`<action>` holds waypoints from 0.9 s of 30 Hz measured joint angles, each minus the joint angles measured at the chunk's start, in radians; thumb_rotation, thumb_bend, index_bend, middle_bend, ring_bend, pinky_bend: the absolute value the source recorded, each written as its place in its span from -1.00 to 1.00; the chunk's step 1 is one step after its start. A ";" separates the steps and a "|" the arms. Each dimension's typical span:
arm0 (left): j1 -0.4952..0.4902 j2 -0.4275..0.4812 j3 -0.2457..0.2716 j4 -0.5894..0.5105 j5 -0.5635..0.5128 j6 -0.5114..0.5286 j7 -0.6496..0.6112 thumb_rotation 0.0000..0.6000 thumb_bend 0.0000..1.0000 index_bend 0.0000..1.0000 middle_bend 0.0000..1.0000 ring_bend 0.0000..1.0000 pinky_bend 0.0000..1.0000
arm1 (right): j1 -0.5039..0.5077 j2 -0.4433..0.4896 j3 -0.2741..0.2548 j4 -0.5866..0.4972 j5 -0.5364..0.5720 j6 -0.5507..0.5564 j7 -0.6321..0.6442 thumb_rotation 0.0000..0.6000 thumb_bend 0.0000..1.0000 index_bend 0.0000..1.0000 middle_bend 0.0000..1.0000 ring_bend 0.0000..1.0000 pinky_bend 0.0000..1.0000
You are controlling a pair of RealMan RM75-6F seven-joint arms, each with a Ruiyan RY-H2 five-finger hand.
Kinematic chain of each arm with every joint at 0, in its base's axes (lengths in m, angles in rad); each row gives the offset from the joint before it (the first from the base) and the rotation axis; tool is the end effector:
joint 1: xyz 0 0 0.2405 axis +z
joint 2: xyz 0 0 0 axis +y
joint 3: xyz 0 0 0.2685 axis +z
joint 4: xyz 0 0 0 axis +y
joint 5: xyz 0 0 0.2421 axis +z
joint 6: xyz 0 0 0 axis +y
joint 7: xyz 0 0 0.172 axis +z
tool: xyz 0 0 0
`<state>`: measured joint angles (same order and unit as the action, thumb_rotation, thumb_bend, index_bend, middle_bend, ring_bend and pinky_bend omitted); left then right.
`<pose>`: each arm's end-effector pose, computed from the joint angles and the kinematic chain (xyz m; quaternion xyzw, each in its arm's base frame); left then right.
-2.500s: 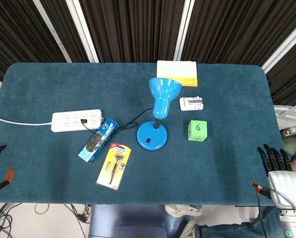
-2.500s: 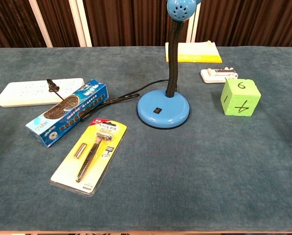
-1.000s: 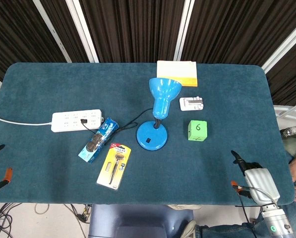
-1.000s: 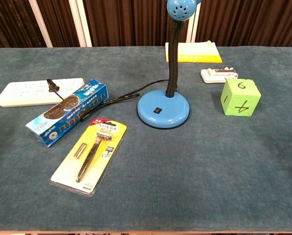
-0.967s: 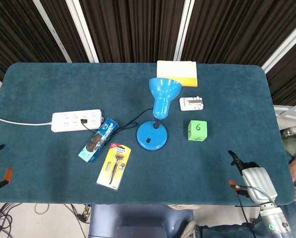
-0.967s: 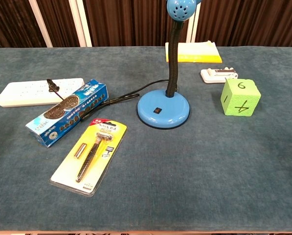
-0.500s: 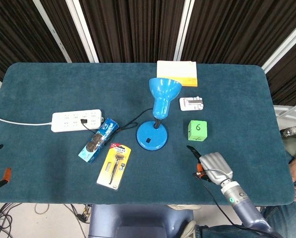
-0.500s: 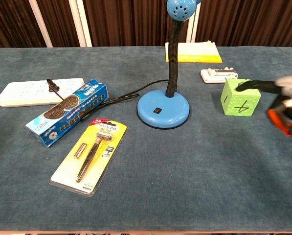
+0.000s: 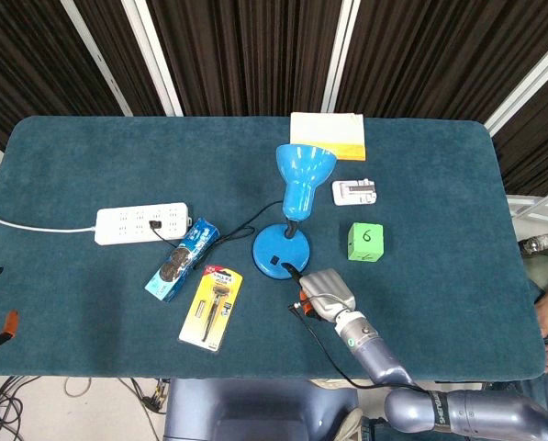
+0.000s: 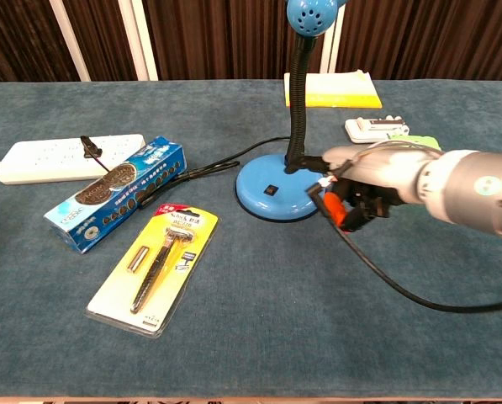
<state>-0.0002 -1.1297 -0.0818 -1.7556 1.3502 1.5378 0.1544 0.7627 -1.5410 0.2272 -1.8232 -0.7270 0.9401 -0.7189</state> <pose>-0.3358 0.1877 0.1381 -0.5209 -0.4251 -0.3529 0.6507 -0.0938 -0.3258 -0.0795 0.7638 -0.4484 0.3021 0.3525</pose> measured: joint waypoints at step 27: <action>0.001 0.006 0.000 -0.002 -0.004 -0.001 -0.009 1.00 -0.22 -0.68 -1.00 -1.00 -1.00 | 0.199 -0.123 -0.008 0.149 0.280 0.054 -0.074 1.00 0.69 -1.00 0.60 0.76 0.83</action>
<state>0.0012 -1.1236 -0.0816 -1.7572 1.3464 1.5369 0.1456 0.9618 -1.6638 0.2196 -1.6742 -0.4466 0.9942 -0.7933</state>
